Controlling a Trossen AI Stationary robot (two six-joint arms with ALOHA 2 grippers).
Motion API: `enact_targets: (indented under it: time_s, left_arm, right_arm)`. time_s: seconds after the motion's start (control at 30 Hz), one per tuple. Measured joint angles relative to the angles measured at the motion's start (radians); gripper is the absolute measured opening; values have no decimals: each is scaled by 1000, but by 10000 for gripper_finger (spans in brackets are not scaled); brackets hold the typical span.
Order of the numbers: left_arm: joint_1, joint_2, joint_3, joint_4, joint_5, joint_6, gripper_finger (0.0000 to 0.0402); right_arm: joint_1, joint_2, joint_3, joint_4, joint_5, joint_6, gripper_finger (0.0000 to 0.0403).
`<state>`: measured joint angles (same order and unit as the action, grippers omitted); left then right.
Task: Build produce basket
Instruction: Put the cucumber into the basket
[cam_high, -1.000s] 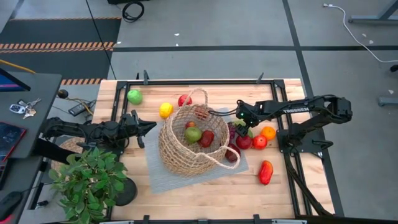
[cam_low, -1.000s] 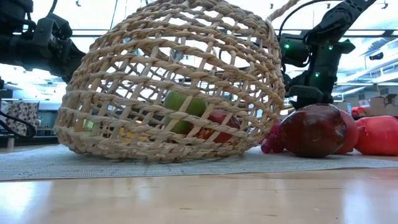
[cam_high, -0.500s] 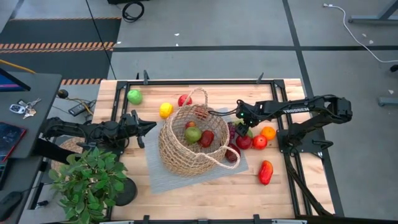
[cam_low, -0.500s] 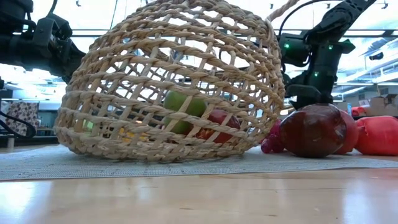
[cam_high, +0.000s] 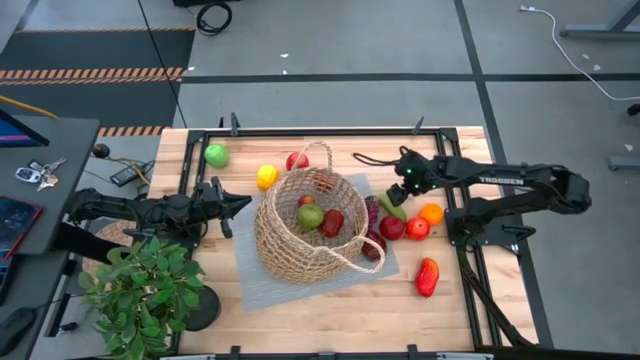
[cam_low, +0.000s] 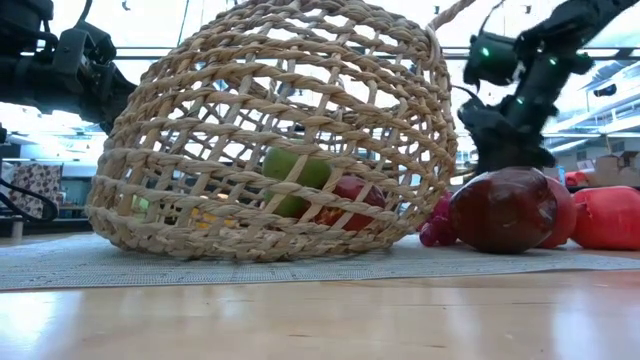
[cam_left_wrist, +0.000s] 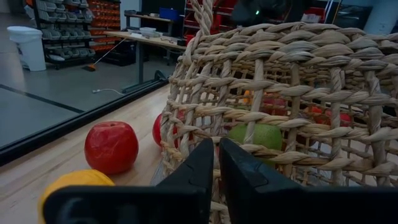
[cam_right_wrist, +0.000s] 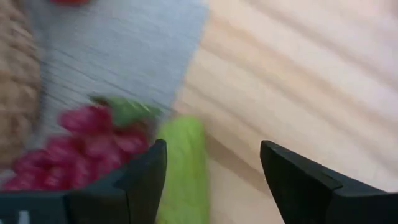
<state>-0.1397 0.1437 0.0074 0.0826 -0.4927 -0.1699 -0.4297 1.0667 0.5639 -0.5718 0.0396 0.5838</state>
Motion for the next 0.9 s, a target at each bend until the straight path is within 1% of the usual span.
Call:
enact_targets:
  time_s: [0.1, 0.17, 0.27, 0.37, 0.47, 0.53, 0.63, 0.77, 0.9]
  left_arm:
    - [0, 0, 0, 0, 0, 0, 34]
    - [0, 0, 0, 0, 0, 0, 37]
    - [0, 0, 0, 0, 0, 0, 40]
    - [0, 0, 0, 0, 0, 0, 40]
    - [0, 0, 0, 0, 0, 0, 36]
    - [0, 0, 0, 0, 0, 0, 34]
    - [0, 0, 0, 0, 0, 0, 32]
    - [0, 0, 0, 0, 0, 0, 37]
    - [0, 0, 0, 0, 0, 0, 40]
  right_arm:
    - [-41, -20, -59, 37, -79, 3, 275]
    - [-48, -21, -79, 58, -128, -4, 285]
    - [-26, -17, -81, 78, -153, -23, 306]
    - [-2, 4, -77, 80, -120, -42, 329]
    - [1, 53, -76, 83, -87, -60, 347]
    - [-3, 88, -75, 105, -95, -85, 354]
    - [-3, 121, -72, 141, -107, -102, 356]
    - [-19, 126, -77, 112, -24, -109, 352]
    - [-66, 114, -76, 69, 34, -113, 348]
